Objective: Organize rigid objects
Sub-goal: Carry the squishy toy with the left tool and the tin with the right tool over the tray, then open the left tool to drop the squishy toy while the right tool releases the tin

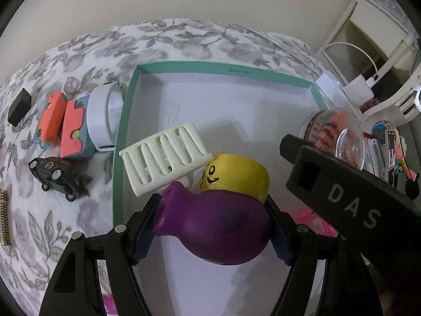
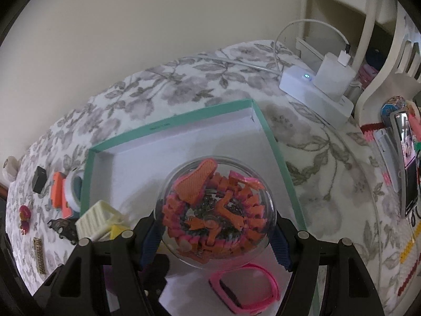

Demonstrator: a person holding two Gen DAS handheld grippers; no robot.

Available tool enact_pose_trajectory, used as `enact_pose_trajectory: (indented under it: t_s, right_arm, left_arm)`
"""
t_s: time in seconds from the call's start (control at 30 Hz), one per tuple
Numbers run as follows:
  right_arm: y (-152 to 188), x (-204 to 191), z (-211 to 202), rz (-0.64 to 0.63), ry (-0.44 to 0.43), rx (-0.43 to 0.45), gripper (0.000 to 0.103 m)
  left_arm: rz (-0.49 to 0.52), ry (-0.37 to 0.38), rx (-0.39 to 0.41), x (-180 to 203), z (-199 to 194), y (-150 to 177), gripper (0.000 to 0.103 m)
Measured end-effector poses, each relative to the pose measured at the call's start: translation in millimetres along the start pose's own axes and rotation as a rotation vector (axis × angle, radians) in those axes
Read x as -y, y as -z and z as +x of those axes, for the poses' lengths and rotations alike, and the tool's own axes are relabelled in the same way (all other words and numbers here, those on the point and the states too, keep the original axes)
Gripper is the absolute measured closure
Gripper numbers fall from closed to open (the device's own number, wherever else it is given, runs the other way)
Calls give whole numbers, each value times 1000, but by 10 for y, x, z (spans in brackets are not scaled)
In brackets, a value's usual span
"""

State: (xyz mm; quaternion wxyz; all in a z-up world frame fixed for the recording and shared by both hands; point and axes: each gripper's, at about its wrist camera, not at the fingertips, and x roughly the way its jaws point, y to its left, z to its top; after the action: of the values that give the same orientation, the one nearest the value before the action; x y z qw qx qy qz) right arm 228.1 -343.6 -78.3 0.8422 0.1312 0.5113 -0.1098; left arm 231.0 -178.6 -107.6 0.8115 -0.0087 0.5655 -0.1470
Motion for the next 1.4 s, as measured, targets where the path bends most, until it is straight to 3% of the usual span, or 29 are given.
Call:
enact_pose_trajectory:
  t_s: [0.5, 1.07, 1.4]
  right_arm:
    - [86, 24, 255, -26, 69, -51, 28]
    - [70, 112, 170, 49, 37, -102, 28]
    - [-76, 81, -255, 36, 30, 1, 27]
  left_arm:
    - [23, 14, 18, -22, -26, 25, 27]
    - [-15, 27, 36, -69, -154, 23, 27]
    - [-34, 53, 97, -79, -474, -50, 26]
